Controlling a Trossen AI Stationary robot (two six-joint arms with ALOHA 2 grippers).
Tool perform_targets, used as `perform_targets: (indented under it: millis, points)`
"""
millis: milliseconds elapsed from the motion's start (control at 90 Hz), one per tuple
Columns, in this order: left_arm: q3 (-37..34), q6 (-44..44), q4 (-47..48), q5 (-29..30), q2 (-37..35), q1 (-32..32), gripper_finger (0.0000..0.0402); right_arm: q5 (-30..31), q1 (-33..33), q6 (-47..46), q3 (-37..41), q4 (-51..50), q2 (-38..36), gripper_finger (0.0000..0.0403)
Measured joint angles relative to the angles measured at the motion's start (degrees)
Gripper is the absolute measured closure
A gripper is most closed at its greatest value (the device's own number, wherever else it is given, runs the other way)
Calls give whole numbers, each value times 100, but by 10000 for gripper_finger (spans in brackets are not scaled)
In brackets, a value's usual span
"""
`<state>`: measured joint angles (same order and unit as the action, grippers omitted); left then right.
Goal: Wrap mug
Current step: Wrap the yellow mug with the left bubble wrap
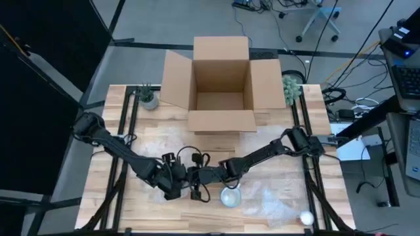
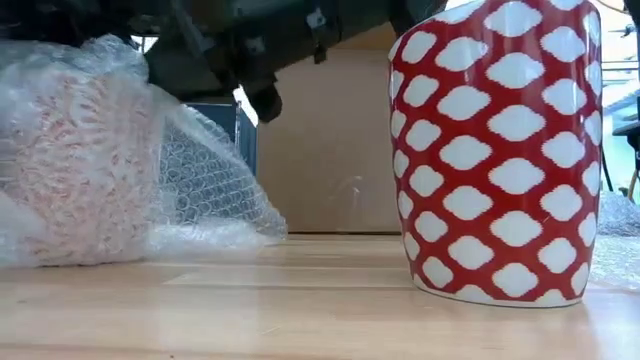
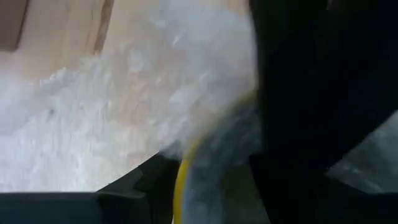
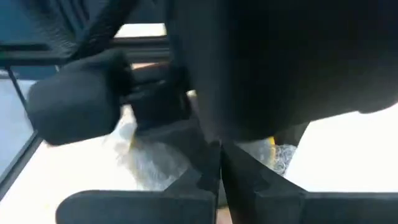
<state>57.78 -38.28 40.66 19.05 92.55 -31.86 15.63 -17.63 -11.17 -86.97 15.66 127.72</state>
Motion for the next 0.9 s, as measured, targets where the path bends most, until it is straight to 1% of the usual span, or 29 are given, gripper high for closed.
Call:
perform_targets:
  millis: [167,300,444,589,767,833,900]
  points:
    - [110,31,160,-26,-231,-43,221,-8,0,-1,-8,37,90,403]
    - [166,27,180,-32,-682,-118,221,-68,0,38,7,56,3,403]
    - [170,22,432,146,-1115,-199,221,-59,-3,99,14,51,-27,403]
    - [179,11,452,249,-1463,-290,221,-61,-4,108,14,45,-28,403]
    - [165,-21,276,231,-1532,-557,221,-63,-4,110,16,42,-28,403]
    - [59,-24,-74,136,-1539,-673,221,-63,-4,110,16,44,-28,403]
    - [-82,-17,-519,-86,-1505,-763,221,-63,-4,110,16,42,-28,403]
